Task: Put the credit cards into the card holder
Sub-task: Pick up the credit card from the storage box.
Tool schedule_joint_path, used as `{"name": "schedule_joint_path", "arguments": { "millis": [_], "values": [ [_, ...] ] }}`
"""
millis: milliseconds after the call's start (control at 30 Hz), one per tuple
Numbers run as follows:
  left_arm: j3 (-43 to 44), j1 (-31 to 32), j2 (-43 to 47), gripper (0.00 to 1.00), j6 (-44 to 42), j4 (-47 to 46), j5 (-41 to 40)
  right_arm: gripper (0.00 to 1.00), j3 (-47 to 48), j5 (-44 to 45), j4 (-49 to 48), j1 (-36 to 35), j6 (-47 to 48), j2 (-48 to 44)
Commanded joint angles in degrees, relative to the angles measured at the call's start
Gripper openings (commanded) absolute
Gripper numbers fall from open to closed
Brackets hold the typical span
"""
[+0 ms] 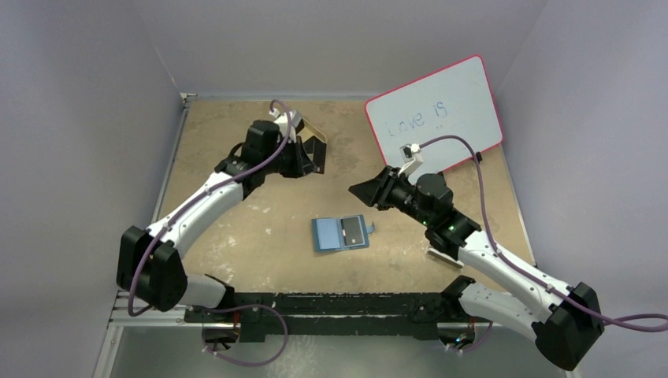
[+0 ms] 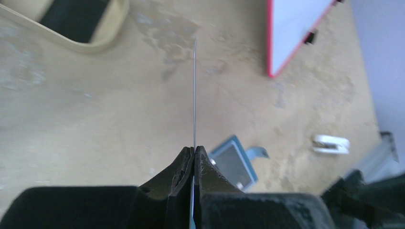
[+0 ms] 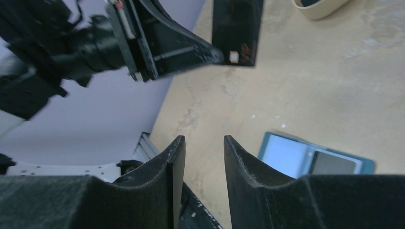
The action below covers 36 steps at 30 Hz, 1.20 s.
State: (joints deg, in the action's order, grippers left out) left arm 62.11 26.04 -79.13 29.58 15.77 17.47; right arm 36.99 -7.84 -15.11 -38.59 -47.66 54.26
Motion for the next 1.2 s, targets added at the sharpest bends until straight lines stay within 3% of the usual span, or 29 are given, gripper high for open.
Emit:
{"name": "schedule_joint_path", "arguments": {
  "millis": [0, 233, 500, 867, 967, 1067, 1133, 1167],
  "values": [
    [-7.92, 0.24, 7.02, 0.00, 12.35, -15.97, 17.27, 0.40, 0.33, -1.92, -7.90, -0.08, -4.27, -2.49],
    [-19.88, 0.24, 16.15, 0.00, 28.39, -34.42, 22.63, 0.46, 3.87, -1.01, -6.43, -0.04, -5.23, -0.49],
    [-26.75, 0.41, 19.62, 0.00, 37.64, -47.43, 26.48, 0.46, 4.21, -4.23, -10.07, 0.00, -5.66, 1.91],
    [-32.22, 0.89, 18.59, 0.00, 41.69, -55.66, 27.53, 0.42, 5.87, -8.79, -11.87, 0.00, -5.44, 6.02],
    [-33.78, 0.94, 17.58, 0.00, 44.18, -59.59, 28.06, 0.34, 5.48, -9.15, -12.70, 0.00, -5.55, 6.49],
    [-33.53, 0.94, 17.66, 0.00, 41.73, -54.91, 27.22, 0.14, 4.66, -8.65, -13.71, 0.00, -5.55, 6.01],
    [-31.89, 0.94, 18.04, 0.12, 36.53, -45.79, 25.42, 0.00, 3.99, -8.37, -13.51, 0.00, -5.07, 5.71],
    [-30.71, 0.94, 18.31, 0.18, 32.07, -40.41, 24.17, 0.00, 3.54, -8.27, -13.29, 0.00, -4.78, 5.54]
  ]
}}
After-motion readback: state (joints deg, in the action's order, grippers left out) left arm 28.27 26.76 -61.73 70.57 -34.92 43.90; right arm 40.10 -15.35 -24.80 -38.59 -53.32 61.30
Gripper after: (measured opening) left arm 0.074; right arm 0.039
